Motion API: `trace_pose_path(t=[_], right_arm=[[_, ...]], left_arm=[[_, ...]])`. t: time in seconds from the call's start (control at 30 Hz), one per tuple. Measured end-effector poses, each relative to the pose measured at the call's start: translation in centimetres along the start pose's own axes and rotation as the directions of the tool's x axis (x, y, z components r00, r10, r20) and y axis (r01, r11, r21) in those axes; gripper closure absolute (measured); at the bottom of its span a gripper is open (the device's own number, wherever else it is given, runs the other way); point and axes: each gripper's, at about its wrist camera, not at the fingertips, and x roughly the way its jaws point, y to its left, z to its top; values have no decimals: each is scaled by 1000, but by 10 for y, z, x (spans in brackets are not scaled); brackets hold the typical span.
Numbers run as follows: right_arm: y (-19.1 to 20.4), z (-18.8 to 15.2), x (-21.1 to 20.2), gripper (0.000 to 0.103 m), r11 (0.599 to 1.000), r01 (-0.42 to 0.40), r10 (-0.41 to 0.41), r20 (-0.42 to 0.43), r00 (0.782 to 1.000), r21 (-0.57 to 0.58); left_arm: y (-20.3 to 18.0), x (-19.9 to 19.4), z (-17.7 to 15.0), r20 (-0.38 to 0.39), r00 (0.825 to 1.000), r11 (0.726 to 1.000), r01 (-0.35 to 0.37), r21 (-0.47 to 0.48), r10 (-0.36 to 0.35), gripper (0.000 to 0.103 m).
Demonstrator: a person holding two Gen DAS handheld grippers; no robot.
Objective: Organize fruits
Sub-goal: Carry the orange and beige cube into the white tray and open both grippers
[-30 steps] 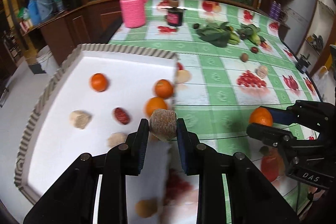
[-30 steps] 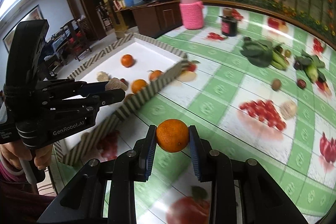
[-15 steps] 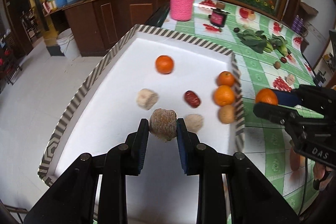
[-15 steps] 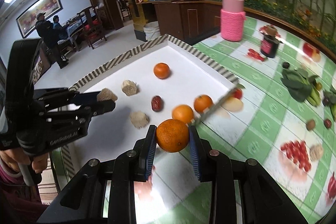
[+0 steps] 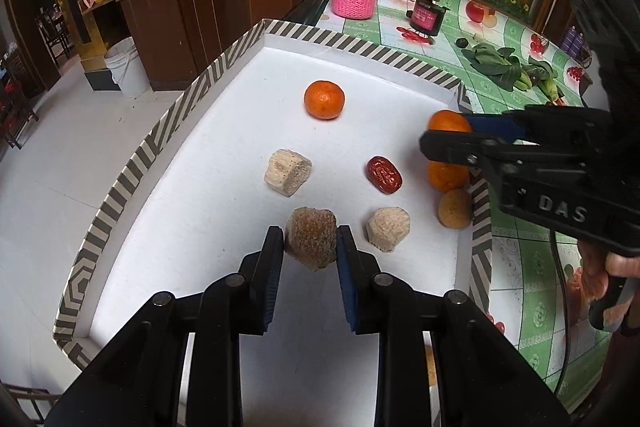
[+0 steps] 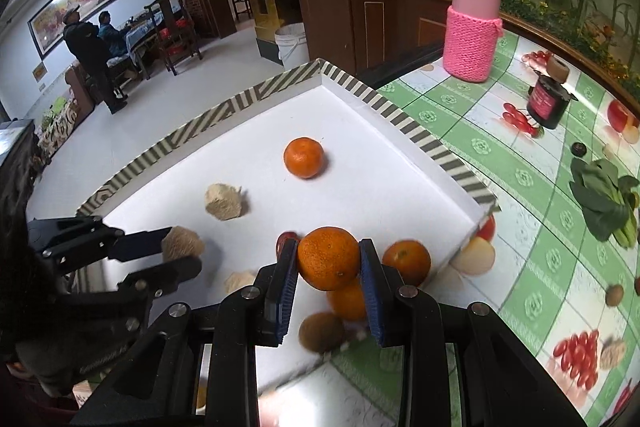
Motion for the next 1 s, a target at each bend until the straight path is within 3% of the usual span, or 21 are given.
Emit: trace_pose_path(t=[0.63,0.9,0.97,1.0], right_arm=[[-10,17,43,71,1000,-17,18,-46,999,21],[-10,15,37,70,999,-33,34,-25,999,34],[-11,14,30,70,999,-37,37,-12,999,39],[-11,14,26,69,998,-37,37,-7,999,41]], left_arm=[[-1,20,9,-45,999,1000,-14,-18,13,79],[2,20,7,-56,998,999,-27,-32,25,79],[2,20,7,-54,998,999,-36,-31,35,74],[3,20,7,-52,998,999,-37,-34,35,66]])
